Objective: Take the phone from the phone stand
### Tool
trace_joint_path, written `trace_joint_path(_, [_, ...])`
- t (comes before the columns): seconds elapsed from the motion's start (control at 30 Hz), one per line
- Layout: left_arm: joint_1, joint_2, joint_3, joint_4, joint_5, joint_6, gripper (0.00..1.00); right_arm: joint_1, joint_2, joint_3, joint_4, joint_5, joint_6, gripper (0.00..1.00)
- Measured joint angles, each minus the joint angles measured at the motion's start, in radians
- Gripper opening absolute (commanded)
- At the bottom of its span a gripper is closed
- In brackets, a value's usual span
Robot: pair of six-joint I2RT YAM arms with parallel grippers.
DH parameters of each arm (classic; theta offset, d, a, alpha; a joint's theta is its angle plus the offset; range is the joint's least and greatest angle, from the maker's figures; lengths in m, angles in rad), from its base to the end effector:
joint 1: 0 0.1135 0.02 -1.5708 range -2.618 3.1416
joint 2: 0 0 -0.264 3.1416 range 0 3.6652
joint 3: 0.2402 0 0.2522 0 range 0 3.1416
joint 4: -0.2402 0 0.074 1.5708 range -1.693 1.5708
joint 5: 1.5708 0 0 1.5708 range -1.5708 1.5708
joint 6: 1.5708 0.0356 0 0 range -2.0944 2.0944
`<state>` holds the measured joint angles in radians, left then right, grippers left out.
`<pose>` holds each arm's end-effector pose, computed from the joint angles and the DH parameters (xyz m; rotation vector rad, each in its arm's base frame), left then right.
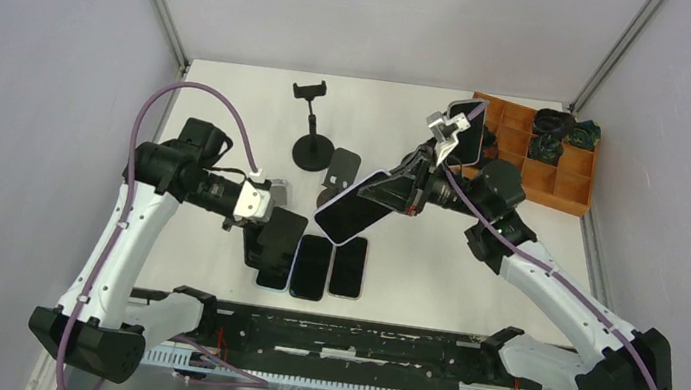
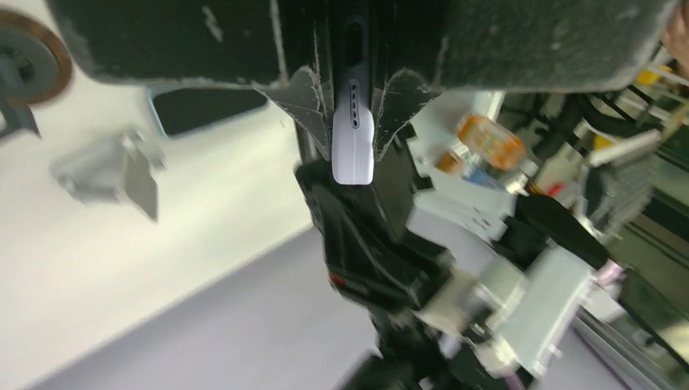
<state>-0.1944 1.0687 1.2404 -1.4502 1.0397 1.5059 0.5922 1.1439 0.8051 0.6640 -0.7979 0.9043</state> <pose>0.1418 -0.0592 0.3578 1.7530 1.2959 -0.7905 0.1976 0.1637 0.3606 -0.5787 1.4711 1.7128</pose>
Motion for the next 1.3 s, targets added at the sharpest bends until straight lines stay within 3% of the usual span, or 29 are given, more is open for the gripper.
trace_joint_path(0.13, [0.000, 0.000, 0.003, -0.003, -0.019, 0.006, 0.02, -0.005, -0.018, 0.053, -0.372, -0.029, -0.240, 0.00])
trace_joint_path(0.27, [0.000, 0.000, 0.006, -0.007, -0.021, 0.008, 0.02, -0.008, 0.013, 0.034, -0.734, 0.037, -0.470, 0.00])
trace_joint_path(0.5, [0.000, -0.004, 0.006, -0.010, -0.027, 0.014, 0.02, -0.012, 0.117, -0.037, -1.055, 0.186, -0.686, 0.00])
trace_joint_path(0.7, [0.000, -0.011, 0.006, -0.011, -0.038, 0.019, 0.02, -0.016, 0.186, -0.036, -1.104, 0.224, -0.758, 0.01])
trace_joint_path(0.87, [0.000, -0.013, 0.006, -0.012, -0.039, 0.029, 0.02, -0.018, 0.239, 0.000, -1.117, 0.228, -0.759, 0.32])
trace_joint_path(0.93, [0.000, -0.013, 0.006, -0.012, -0.039, 0.029, 0.02, -0.016, 0.277, 0.013, -1.093, 0.252, -0.766, 0.40])
trace_joint_path(1.3, [0.000, -0.018, 0.006, -0.014, -0.041, 0.029, 0.02, -0.012, 0.449, 0.046, -0.977, 0.357, -0.749, 0.48])
